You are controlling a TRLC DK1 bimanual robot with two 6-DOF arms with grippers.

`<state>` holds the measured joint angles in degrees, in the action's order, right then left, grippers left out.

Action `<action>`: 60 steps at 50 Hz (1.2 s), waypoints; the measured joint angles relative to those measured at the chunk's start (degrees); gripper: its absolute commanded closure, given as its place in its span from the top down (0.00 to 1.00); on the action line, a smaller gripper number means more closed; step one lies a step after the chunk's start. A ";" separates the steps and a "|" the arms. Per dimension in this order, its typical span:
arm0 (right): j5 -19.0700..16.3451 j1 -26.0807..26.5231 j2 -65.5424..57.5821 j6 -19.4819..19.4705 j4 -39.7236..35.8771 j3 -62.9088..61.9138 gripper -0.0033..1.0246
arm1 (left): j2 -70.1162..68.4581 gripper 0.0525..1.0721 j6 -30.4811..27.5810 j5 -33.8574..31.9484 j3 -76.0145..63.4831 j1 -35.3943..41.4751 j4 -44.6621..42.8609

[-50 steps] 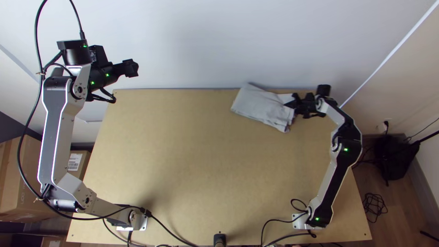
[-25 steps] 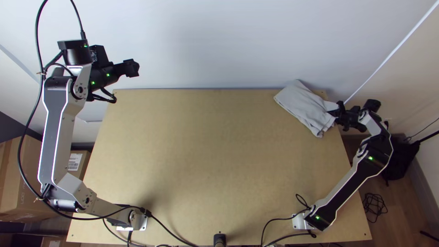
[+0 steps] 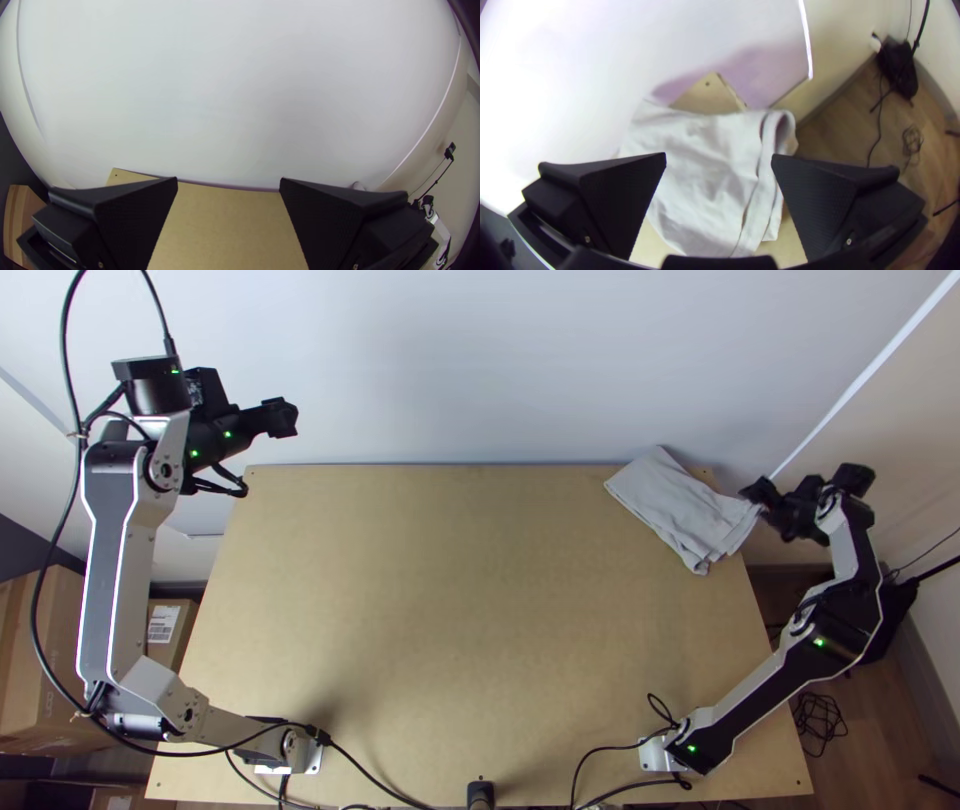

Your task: Fold the t-shirt

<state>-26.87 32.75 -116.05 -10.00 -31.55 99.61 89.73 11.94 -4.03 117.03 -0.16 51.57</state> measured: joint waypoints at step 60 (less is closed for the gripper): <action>21.73 -36.06 78.47 8.09 49.13 -41.09 0.96 | -49.24 0.96 -11.23 6.23 -52.26 -9.94 -46.36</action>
<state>-5.15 -3.31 -37.58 -1.91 17.58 58.52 40.49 0.71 2.20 64.77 -10.11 5.21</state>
